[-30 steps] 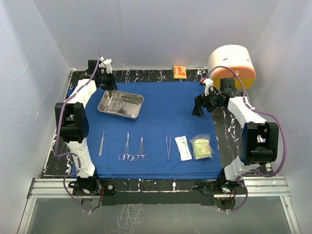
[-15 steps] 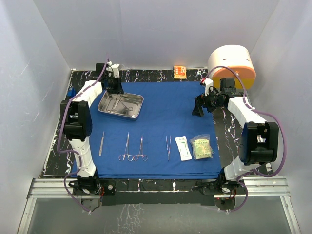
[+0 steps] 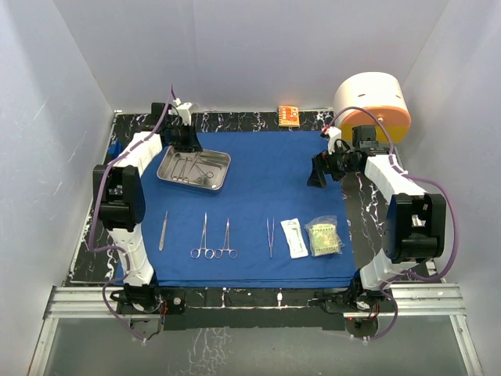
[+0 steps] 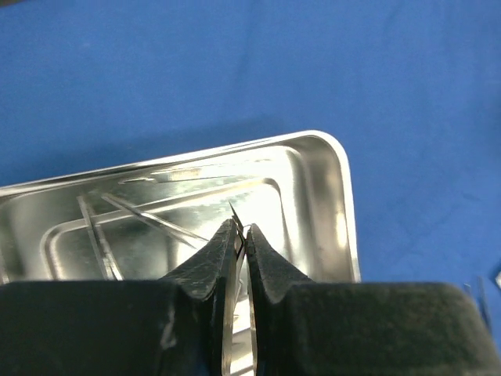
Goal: Open and lay out the surgical kit
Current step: Pick up the medical item from the container, then place the medical item in the surgical kit.
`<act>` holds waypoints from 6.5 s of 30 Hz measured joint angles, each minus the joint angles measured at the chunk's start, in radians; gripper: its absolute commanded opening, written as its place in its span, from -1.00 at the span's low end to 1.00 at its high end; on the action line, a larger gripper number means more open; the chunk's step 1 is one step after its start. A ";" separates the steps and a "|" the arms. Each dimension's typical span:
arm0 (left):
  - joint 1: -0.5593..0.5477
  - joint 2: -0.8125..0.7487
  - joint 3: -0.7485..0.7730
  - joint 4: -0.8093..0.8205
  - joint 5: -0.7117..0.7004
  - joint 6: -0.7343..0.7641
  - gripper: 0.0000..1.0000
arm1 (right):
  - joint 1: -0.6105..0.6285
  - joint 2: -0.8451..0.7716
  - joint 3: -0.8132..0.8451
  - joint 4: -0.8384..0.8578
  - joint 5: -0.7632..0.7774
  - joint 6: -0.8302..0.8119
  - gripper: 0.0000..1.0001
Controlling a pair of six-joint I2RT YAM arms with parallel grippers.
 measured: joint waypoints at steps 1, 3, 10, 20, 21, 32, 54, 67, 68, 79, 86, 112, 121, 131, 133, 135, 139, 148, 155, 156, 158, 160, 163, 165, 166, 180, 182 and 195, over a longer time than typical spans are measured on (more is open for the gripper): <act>0.000 -0.014 -0.011 0.004 0.025 -0.005 -1.00 | 0.000 0.000 0.000 0.000 -0.003 0.002 0.96; 0.005 -0.040 -0.023 0.020 0.092 -0.030 -1.00 | 0.002 0.000 0.000 0.004 -0.014 0.019 0.96; 0.003 -0.144 -0.097 0.243 0.402 -0.257 -1.00 | 0.097 0.000 0.032 0.114 -0.139 0.156 0.79; -0.124 -0.225 -0.312 0.943 0.642 -0.884 -1.00 | 0.344 0.065 0.152 0.559 -0.361 0.557 0.50; -0.138 -0.225 -0.316 0.974 0.649 -0.915 -1.00 | 0.355 0.079 0.158 0.599 -0.377 0.595 0.47; -0.200 -0.238 -0.241 0.762 0.553 -0.844 -1.00 | 0.417 0.105 0.156 0.742 -0.351 0.787 0.30; -0.292 -0.238 -0.046 0.179 0.111 -0.525 -1.00 | 0.450 0.127 0.198 0.621 0.004 0.864 -0.25; -0.312 -0.235 -0.046 0.159 0.056 -0.508 -1.00 | 0.453 0.168 0.203 0.620 0.041 0.913 -0.54; -0.314 -0.235 -0.046 0.159 0.050 -0.507 -1.00 | 0.454 0.169 0.203 0.623 0.038 0.919 -0.59; -0.317 -0.234 -0.047 0.177 0.041 -0.486 -0.65 | 0.454 0.174 0.203 0.629 0.056 0.963 -1.00; -0.312 -0.235 -0.060 0.198 0.080 -0.425 -0.10 | 0.444 0.172 0.165 0.635 0.063 0.961 -1.00; -0.162 -0.411 -0.399 0.594 0.690 -0.494 -0.10 | 0.336 -0.004 -0.024 1.202 -0.411 1.162 -1.00; -0.227 -0.406 -0.397 0.723 0.739 -0.586 -0.46 | 0.352 -0.004 -0.056 1.337 -0.474 1.260 -1.00; -0.268 -0.378 -0.396 0.752 0.757 -0.615 -0.54 | 0.356 -0.003 -0.072 1.395 -0.467 1.299 -1.00; -0.273 -0.375 -0.396 0.752 0.757 -0.615 -0.36 | 0.356 -0.002 -0.072 1.395 -0.465 1.300 -1.00; -0.275 -0.375 -0.394 0.740 0.754 -0.603 -0.25 | 0.356 -0.002 -0.072 1.395 -0.466 1.297 -1.00; -0.276 -0.375 -0.358 0.625 0.711 -0.519 -0.18 | 0.359 -0.002 -0.072 1.358 -0.476 1.250 -1.00; -0.223 -0.376 -0.315 0.505 0.687 -0.421 -0.03 | 0.354 -0.003 -0.072 1.182 -0.492 1.098 -1.00; -0.252 -0.377 -0.330 0.557 0.730 -0.457 -0.09 | 0.360 -0.003 -0.072 1.196 -0.491 1.126 -1.00; -0.256 -0.377 -0.335 0.564 0.734 -0.464 -0.12 | 0.361 -0.002 -0.072 1.203 -0.489 1.132 -1.00; -0.265 -0.377 -0.347 0.578 0.739 -0.479 -0.19 | 0.362 -0.002 -0.072 1.213 -0.487 1.146 -1.00; -0.272 -0.377 -0.352 0.588 0.746 -0.492 -0.33 | 0.362 -0.001 -0.072 1.228 -0.482 1.156 -1.00; -0.278 -0.377 -0.357 0.613 0.754 -0.508 -0.49 | 0.363 -0.001 -0.072 1.249 -0.470 1.175 -1.00; -0.279 -0.377 -0.368 0.629 0.758 -0.521 -0.59 | 0.363 -0.001 -0.072 1.262 -0.463 1.182 -1.00; -0.279 -0.377 -0.372 0.634 0.760 -0.525 -0.62 | 0.363 -0.001 -0.072 1.267 -0.460 1.185 -1.00; -0.283 -0.377 -0.380 0.670 0.763 -0.554 -1.00 | 0.363 0.003 -0.072 1.274 -0.420 1.187 -0.58; -0.286 -0.377 -0.379 0.641 0.735 -0.543 -1.00 | 0.362 0.003 -0.072 1.236 -0.405 1.147 -0.37; -0.460 -0.389 -0.385 0.143 0.199 -0.433 -1.00 | 0.151 -0.086 -0.072 0.694 -0.270 0.685 0.26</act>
